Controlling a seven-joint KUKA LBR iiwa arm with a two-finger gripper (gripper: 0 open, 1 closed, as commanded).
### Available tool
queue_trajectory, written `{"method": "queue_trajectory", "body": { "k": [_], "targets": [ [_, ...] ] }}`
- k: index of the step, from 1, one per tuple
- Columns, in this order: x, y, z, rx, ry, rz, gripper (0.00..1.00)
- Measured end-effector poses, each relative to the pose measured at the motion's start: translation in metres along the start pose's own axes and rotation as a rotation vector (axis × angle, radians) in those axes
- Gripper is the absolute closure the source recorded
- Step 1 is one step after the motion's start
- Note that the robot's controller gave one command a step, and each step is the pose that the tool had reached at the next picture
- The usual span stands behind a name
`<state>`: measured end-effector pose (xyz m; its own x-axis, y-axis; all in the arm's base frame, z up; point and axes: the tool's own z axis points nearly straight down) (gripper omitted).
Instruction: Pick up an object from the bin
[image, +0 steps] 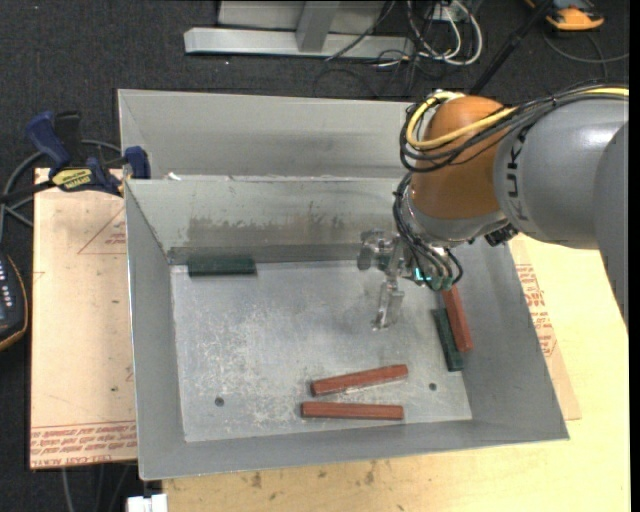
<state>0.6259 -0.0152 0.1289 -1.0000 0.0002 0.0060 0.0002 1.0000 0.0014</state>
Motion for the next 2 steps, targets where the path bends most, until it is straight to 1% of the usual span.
{"method": "queue_trajectory", "body": {
  "k": [1,2],
  "targets": [
    [0.066,-0.043,0.047,0.001,0.003,-0.057,0.0],
    [0.113,-0.009,0.036,-0.001,-0.002,-0.05,0.0]
  ]
}}
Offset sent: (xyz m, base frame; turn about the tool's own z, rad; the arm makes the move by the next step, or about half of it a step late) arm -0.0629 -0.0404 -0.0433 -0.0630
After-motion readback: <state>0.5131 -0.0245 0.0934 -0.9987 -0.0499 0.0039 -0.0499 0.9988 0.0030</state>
